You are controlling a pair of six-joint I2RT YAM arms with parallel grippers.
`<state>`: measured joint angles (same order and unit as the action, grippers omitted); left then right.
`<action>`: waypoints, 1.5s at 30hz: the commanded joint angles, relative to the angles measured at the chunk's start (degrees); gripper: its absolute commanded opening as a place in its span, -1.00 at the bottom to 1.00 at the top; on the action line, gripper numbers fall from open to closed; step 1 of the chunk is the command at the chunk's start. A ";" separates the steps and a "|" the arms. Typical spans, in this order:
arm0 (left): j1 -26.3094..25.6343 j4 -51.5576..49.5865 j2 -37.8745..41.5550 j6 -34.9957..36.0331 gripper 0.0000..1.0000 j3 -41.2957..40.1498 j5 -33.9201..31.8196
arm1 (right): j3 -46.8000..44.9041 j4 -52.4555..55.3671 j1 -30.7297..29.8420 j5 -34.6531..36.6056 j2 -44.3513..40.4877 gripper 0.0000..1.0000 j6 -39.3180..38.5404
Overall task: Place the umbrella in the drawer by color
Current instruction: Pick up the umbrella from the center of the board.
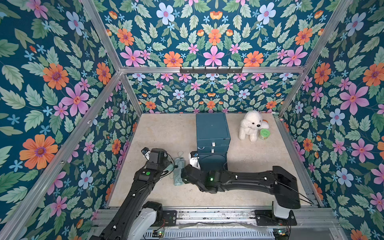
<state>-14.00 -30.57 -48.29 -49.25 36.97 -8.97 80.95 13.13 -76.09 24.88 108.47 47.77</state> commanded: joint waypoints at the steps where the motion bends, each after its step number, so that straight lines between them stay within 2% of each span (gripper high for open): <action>1: 0.60 -2.51 0.29 2.41 -0.09 2.85 1.46 | 6.41 3.99 1.64 -7.92 6.49 0.35 -1.12; 5: 0.73 -3.97 0.58 4.60 -0.07 6.16 1.50 | 13.84 7.75 1.59 -10.81 13.51 0.52 -0.66; 17: 0.86 -3.38 -0.31 6.69 -0.06 8.03 3.77 | 18.43 13.20 1.82 -10.73 20.33 0.49 3.45; 25: 0.84 -1.69 -1.54 8.09 -0.07 6.56 5.32 | 18.14 11.56 2.27 -11.99 21.52 0.09 3.30; 29: 0.84 -0.99 -2.41 8.59 -0.08 6.96 6.74 | 17.75 11.68 2.27 -11.62 20.52 -0.51 3.30; 32: 0.82 0.24 -3.05 9.63 -0.09 7.87 8.73 | 16.99 11.29 2.27 -10.62 18.49 -0.95 2.48; 33: 0.84 1.01 -3.27 10.35 -0.09 8.30 10.03 | 16.28 10.50 2.18 -10.09 17.40 -1.00 2.06; 38: 0.78 3.39 -4.51 13.89 -0.06 12.80 15.84 | 9.09 5.27 0.96 -6.04 7.40 -1.00 -0.85; 45: 0.51 3.72 -11.63 16.74 0.00 21.88 19.24 | -10.03 -5.66 -0.22 -4.62 -14.76 -1.00 -3.72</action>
<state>-13.34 -28.25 -58.13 -34.50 56.80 7.46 75.11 14.76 -75.72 17.50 100.33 46.41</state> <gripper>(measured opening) 0.499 0.140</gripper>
